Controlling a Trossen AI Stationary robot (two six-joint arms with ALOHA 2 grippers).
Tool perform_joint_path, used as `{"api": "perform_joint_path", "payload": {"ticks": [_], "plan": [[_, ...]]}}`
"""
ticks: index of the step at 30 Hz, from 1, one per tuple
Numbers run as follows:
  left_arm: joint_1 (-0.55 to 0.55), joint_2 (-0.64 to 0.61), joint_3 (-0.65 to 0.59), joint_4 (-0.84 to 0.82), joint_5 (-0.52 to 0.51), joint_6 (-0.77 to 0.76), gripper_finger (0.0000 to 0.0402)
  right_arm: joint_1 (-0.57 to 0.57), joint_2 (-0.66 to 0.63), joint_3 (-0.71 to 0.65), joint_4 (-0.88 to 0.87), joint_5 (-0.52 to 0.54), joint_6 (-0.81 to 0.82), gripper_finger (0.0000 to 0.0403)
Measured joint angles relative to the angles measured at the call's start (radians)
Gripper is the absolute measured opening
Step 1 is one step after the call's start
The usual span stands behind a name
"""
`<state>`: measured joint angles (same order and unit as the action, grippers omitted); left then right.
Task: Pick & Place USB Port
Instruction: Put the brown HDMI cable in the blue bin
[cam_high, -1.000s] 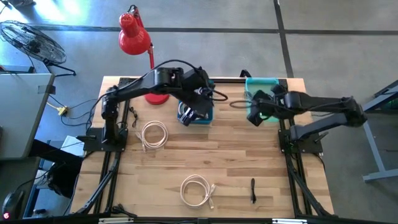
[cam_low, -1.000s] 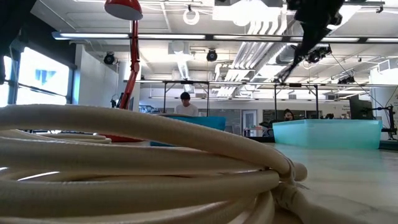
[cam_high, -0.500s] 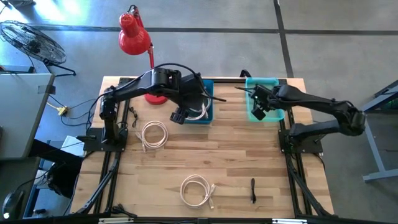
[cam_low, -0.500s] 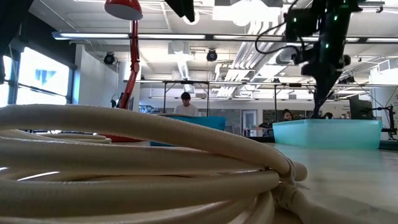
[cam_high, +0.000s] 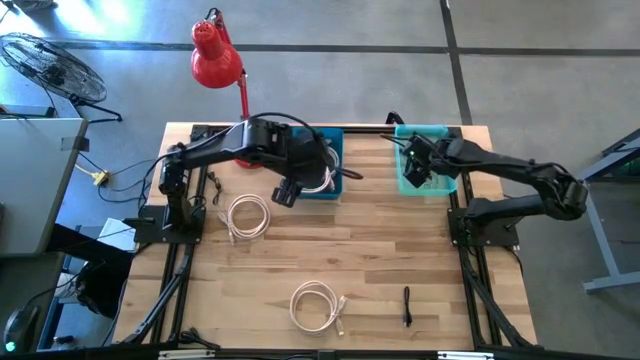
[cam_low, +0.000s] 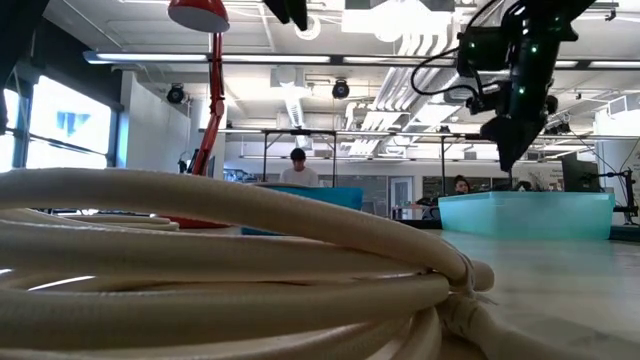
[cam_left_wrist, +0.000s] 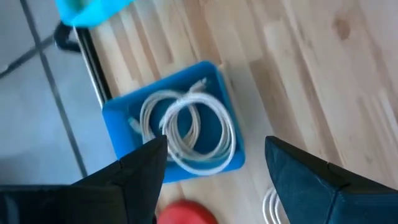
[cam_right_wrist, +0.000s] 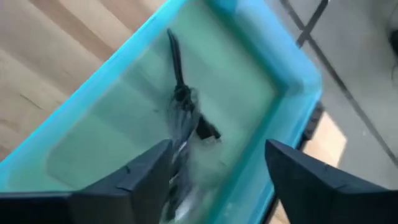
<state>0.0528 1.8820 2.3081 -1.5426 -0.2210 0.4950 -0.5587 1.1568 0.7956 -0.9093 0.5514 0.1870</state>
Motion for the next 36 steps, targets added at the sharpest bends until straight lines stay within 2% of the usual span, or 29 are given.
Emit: {"api": "perform_joint_path", "payload": {"ticks": [4, 8, 13, 15, 26, 31, 36], "plan": [[-0.038, -0.01, -0.012, -0.022, -0.056, -0.055, 0.0264, 0.003, 0.0, 0.058, -0.012, -0.071, -0.031, 0.0272], [-0.111, -0.08, -0.05, -0.026, -0.073, -0.08, 0.0264, 0.025, 0.0, 0.14, -0.037, -0.255, -0.032, 0.0274], [-0.219, -0.202, -0.172, -0.023, -0.267, -0.184, 0.0264, 0.09, -0.002, 0.209, -0.004, -0.507, -0.053, 0.0274], [-0.258, -0.272, -0.251, -0.033, -0.309, -0.258, 0.0264, 0.129, -0.002, 0.214, 0.037, -0.556, -0.057, 0.0275], [-0.295, -0.648, -0.812, -0.028, -0.106, -0.682, 0.0264, 0.328, -0.001, 0.171, 0.214, -0.501, -0.004, 0.0275], [-0.295, -0.746, -1.042, 0.047, -0.013, -0.809, 0.0264, 0.398, -0.001, 0.171, 0.275, -0.461, -0.004, 0.0275], [-0.295, -0.781, -1.23, 0.138, 0.05, -0.849, 0.0264, 0.462, -0.001, 0.171, 0.319, -0.429, -0.004, 0.0275]]}}
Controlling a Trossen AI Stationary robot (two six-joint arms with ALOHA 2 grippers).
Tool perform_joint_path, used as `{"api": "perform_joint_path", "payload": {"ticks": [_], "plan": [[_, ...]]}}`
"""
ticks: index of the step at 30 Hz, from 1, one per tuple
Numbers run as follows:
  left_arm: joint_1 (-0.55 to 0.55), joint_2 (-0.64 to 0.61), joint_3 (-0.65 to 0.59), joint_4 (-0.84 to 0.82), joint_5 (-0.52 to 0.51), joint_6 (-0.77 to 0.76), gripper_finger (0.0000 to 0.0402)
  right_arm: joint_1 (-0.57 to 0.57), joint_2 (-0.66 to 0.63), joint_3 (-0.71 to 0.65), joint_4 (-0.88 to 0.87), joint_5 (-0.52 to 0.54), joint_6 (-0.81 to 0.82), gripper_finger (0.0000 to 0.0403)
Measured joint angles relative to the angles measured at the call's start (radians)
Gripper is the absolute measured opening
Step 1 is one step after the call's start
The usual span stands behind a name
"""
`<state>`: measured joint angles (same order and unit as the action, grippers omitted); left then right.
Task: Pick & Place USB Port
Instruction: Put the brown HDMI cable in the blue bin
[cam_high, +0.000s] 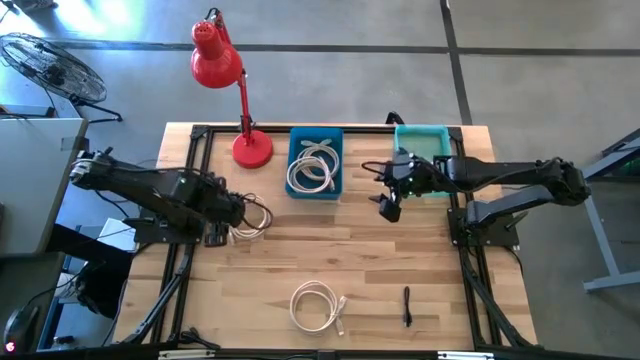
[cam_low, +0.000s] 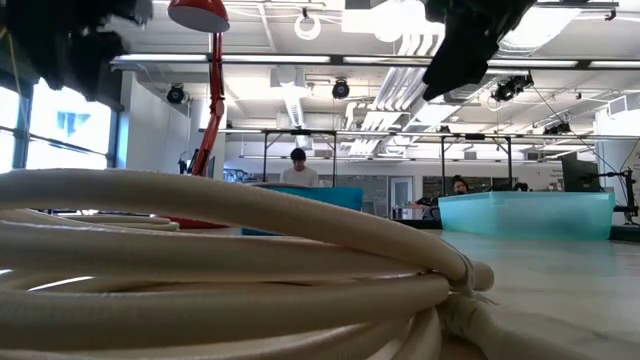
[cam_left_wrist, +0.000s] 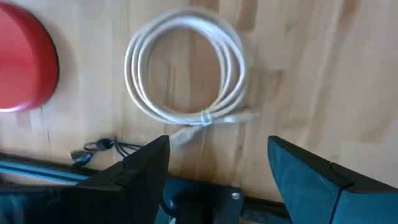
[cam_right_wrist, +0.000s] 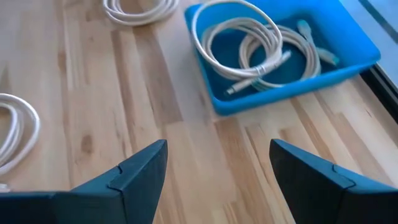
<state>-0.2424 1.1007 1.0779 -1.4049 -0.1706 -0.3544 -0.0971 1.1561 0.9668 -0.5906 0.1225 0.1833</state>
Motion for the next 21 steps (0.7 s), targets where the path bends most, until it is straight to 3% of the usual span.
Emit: {"api": "perform_joint_path", "payload": {"ticks": [4, 10, 15, 21], "plan": [[0.027, 0.002, -0.116, 0.023, -0.016, -0.017, 0.0264, 0.047, 0.0, 0.0, 0.024, 0.034, 0.0, 0.0275], [0.182, 0.002, -0.252, 0.161, 0.014, 0.005, 0.0264, 0.103, 0.0, 0.0, 0.035, 0.075, 0.001, 0.0275], [0.352, 0.002, -0.3, 0.307, 0.057, 0.045, 0.0264, 0.144, 0.0, 0.0, 0.035, 0.123, 0.014, 0.0275], [0.519, 0.016, -0.308, 0.427, 0.103, 0.198, 0.0264, 0.196, 0.0, 0.0, 0.035, 0.152, 0.02, 0.0275]]}}
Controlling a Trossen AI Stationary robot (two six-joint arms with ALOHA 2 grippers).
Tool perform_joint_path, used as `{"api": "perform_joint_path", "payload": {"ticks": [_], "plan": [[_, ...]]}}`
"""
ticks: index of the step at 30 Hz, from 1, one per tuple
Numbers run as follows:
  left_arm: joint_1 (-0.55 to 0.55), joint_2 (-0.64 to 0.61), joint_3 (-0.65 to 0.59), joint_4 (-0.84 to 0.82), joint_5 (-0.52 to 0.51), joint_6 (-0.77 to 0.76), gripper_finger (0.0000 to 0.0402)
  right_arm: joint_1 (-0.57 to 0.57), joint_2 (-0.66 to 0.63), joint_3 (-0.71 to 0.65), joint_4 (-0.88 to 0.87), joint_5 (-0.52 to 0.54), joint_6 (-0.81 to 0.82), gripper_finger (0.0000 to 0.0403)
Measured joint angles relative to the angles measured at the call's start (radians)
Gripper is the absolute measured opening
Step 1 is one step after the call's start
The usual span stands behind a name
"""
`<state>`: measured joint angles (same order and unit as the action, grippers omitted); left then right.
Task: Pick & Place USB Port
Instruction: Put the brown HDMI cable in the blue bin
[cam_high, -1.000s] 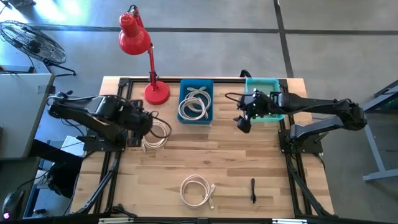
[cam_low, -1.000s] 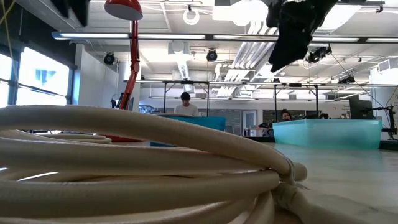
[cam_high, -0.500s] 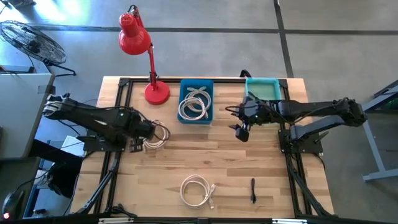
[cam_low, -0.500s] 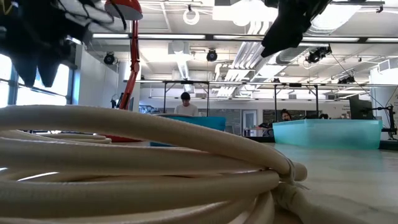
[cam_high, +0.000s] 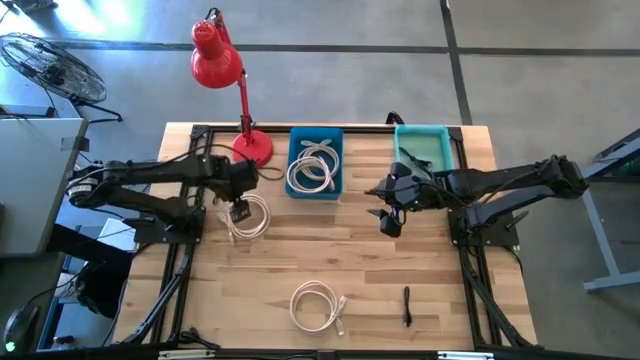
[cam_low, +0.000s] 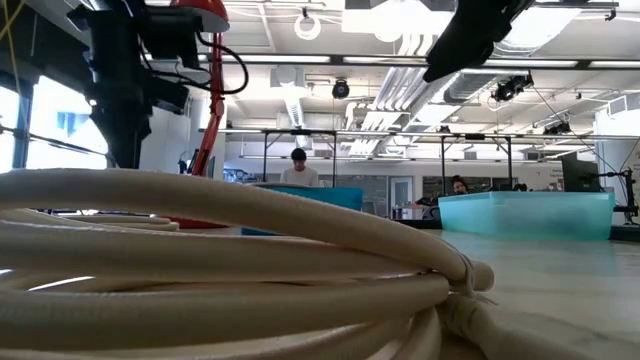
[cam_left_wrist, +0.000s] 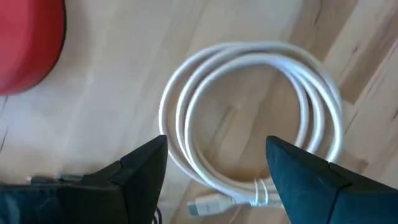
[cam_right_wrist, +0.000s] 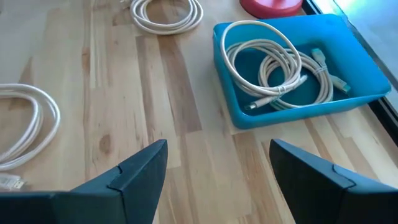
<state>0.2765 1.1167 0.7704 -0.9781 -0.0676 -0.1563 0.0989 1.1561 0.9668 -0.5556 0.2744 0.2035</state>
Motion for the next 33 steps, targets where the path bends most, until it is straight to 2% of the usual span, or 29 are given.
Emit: {"api": "perform_joint_path", "payload": {"ticks": [6, 11, 21, 25, 33], "plan": [[0.082, 0.07, 0.0, 0.019, 0.04, 0.096, 0.0264, 0.039, 0.0, 0.0, 0.0, 0.015, 0.0, 0.0275], [0.09, 0.164, 0.0, 0.02, 0.115, 0.171, 0.0264, 0.054, 0.0, 0.0, 0.0, 0.015, 0.001, 0.0275], [0.09, 0.342, 0.0, 0.081, 0.111, 0.261, 0.0264, 0.054, 0.0, 0.0, -0.001, 0.015, 0.001, 0.0275], [0.09, 0.4, 0.001, 0.127, 0.066, 0.304, 0.0264, 0.054, 0.0, 0.0, -0.001, 0.015, 0.004, 0.0275], [0.091, 0.467, 0.004, 0.15, 0.031, 0.35, 0.0264, 0.055, 0.0, 0.0, -0.001, 0.008, 0.009, 0.0275]]}}
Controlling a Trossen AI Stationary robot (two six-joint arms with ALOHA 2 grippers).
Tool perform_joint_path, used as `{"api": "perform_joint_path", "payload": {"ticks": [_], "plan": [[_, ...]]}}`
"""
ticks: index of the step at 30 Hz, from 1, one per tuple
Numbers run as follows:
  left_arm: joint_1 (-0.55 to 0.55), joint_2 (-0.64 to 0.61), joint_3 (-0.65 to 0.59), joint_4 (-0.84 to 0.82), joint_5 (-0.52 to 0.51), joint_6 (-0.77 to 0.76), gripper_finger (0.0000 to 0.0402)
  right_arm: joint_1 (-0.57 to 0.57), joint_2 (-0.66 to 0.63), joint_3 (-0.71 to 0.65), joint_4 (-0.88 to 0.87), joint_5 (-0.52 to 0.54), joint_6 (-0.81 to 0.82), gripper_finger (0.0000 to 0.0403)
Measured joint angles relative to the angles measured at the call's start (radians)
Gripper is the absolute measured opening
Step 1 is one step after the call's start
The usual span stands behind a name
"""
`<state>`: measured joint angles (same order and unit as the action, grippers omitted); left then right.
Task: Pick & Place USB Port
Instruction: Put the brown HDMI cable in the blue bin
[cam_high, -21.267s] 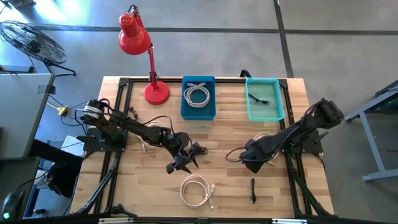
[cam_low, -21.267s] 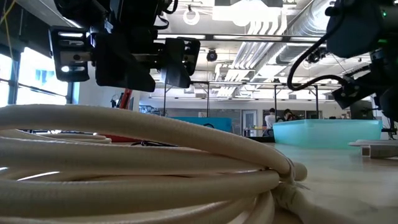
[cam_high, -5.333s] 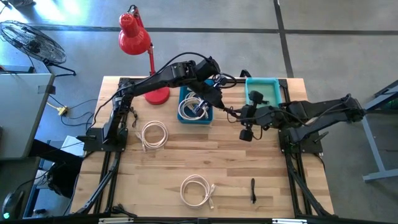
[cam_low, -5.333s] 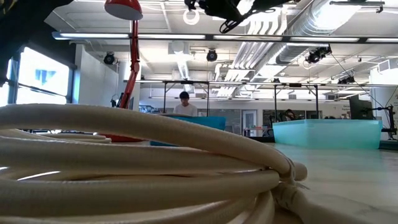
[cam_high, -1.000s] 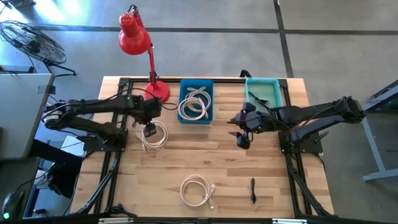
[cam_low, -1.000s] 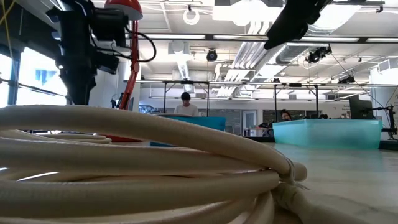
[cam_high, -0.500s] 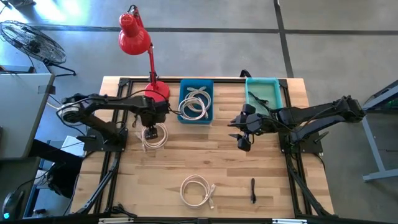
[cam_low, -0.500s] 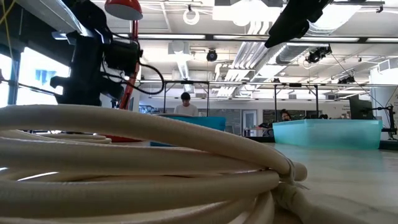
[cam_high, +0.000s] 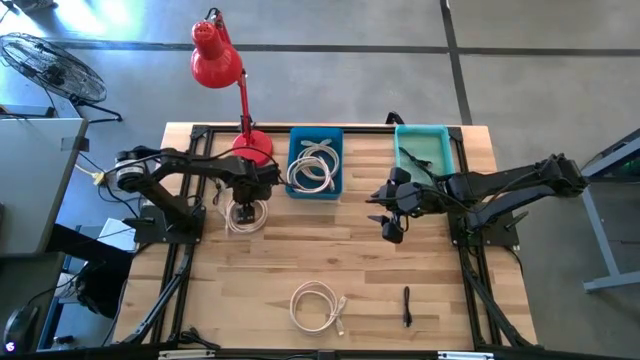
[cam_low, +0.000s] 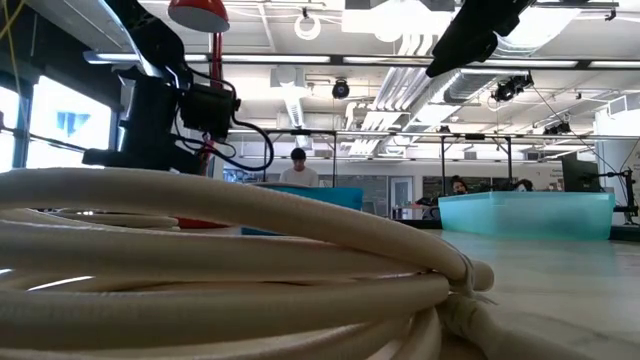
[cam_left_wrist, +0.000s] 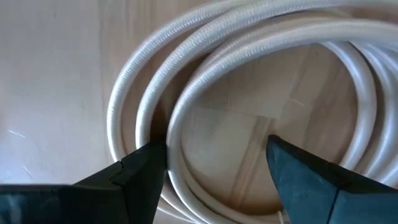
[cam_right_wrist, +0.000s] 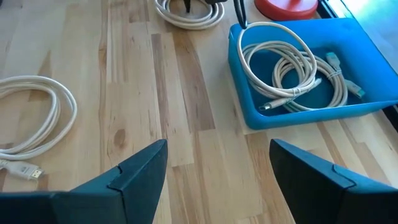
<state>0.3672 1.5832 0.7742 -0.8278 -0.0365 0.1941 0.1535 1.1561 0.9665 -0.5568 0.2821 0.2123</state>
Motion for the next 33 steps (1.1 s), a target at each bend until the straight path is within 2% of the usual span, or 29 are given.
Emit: {"api": "perform_joint_path", "payload": {"ticks": [4, 6, 9, 13, 15, 19, 21, 24, 28, 33], "plan": [[0.0, 0.0, -0.001, 0.017, 0.008, 0.04, 0.026, 0.0, 0.0, 0.0, 0.0, 0.0, 0.0, 0.0275], [0.007, 0.0, -0.001, 0.023, 0.014, 0.052, 0.0241, 0.0, 0.0, 0.0, -0.001, 0.0, 0.0, 0.0275], [0.029, 0.0, -0.017, 0.036, 0.039, 0.064, 0.018, 0.0, 0.0, 0.0, -0.001, 0.0, 0.0, 0.0275], [0.074, -0.003, -0.067, 0.07, 0.042, 0.07, 0.0049, 0.0, 0.0, 0.0, -0.007, -0.001, 0.015, 0.0275], [0.092, -0.008, -0.088, 0.083, 0.034, 0.07, 0.0019, 0.001, 0.0, 0.0, -0.01, -0.001, 0.016, 0.0275], [0.104, -0.026, -0.097, 0.085, 0.036, 0.074, 0.0031, 0.015, 0.0, 0.0, -0.011, -0.003, 0.023, 0.0275], [0.094, -0.052, -0.096, 0.087, 0.035, 0.084, 0.0022, 0.023, 0.0, 0.0, -0.01, -0.001, 0.023, 0.0275], [0.077, -0.119, -0.081, 0.087, 0.033, 0.089, 0.0009, 0.034, 0.0, 0.0, -0.01, 0.0, 0.023, 0.0275], [0.033, -0.229, -0.062, 0.084, 0.07, 0.069, 0.0018, 0.04, 0.0, 0.0, -0.009, 0.001, 0.026, 0.0275], [-0.032, -0.342, -0.046, 0.064, 0.076, 0.032, 0.0008, 0.04, 0.0, 0.0, -0.007, 0.022, 0.026, 0.0275]]}}
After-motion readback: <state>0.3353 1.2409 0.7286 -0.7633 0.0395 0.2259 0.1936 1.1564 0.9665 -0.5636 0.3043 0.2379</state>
